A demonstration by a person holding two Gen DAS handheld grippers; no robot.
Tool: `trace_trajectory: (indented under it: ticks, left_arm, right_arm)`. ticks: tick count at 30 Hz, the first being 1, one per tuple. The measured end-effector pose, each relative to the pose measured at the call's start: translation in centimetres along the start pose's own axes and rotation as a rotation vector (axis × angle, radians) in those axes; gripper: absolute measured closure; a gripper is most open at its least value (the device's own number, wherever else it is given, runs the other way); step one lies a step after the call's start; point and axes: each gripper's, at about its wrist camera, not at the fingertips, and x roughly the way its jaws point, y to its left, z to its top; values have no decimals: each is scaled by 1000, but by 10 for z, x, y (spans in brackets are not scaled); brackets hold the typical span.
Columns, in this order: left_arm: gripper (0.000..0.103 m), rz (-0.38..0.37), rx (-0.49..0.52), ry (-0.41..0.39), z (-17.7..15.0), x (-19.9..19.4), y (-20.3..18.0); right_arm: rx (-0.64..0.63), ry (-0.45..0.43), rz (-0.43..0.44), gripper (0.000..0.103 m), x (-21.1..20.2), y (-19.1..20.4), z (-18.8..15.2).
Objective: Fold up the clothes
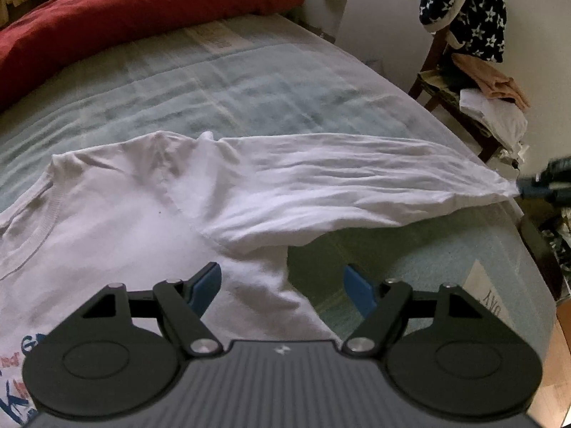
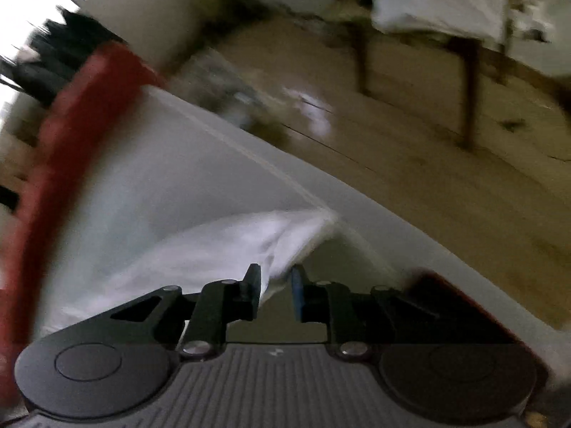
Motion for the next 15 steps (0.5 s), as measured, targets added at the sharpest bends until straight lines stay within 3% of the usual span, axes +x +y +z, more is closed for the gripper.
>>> trace_trajectory:
  ticks: [6,10,13,15]
  left_arm:
    - [27,27,23,0,-1,-7,6]
    - [27,32,20,-12,-2,-13,11]
    - [27,36,4,-15,-5,-13,16]
    - [27,38,-9,-15,-7,-13,19]
  right_arm:
    - [-167,-99,-59,74,-4,32,-2]
    - [-282,-178,-147,73,-5,58,1]
    - [-300,-162,-169,73,8,54,7]
    - [-311,-152,-183,65,17,51,12]
